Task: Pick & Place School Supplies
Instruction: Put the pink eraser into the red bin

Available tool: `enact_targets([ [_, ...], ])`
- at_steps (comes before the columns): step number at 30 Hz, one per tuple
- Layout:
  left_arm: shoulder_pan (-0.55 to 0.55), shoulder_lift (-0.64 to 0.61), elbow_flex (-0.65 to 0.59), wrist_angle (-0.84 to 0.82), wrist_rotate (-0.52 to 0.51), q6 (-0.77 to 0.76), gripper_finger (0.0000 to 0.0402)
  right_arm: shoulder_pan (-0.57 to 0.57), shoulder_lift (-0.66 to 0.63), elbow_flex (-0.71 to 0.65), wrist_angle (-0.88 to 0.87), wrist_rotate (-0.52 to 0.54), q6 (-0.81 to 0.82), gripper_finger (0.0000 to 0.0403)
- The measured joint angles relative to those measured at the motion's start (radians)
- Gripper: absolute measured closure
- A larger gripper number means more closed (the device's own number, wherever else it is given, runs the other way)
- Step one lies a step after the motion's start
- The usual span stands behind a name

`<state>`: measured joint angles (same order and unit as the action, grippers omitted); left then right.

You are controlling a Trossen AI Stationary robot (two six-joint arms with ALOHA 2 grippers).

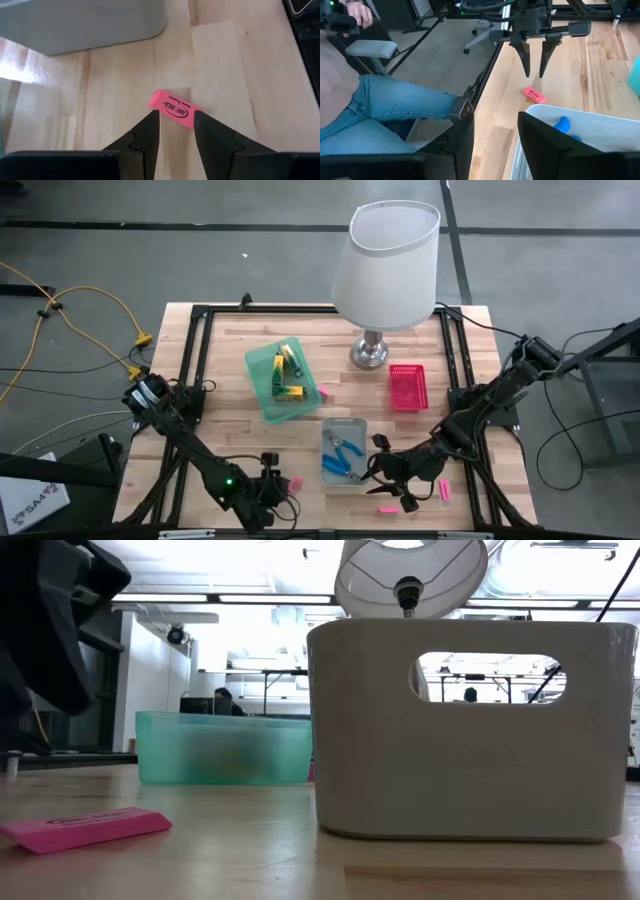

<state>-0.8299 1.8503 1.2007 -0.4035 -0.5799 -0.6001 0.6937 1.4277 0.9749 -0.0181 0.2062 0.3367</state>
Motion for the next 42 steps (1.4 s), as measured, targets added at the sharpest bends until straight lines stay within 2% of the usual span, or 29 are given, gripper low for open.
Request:
enact_targets([
  [11, 0.003, 0.0, 0.0, -0.06, -0.044, 0.008, 0.0287, 0.0, 0.0, 0.0, 0.0, 0.0, 0.028, 0.0259],
  [37, -0.013, -0.001, 0.0, -0.064, -0.126, 0.117, 0.0287, -0.004, 0.0, 0.0, 0.0, 0.004, 0.034, 0.0259],
  [42, -0.004, -0.001, 0.0, -0.062, -0.133, 0.057, 0.0287, -0.01, 0.0, 0.0, 0.001, 0.004, 0.037, 0.0259],
])
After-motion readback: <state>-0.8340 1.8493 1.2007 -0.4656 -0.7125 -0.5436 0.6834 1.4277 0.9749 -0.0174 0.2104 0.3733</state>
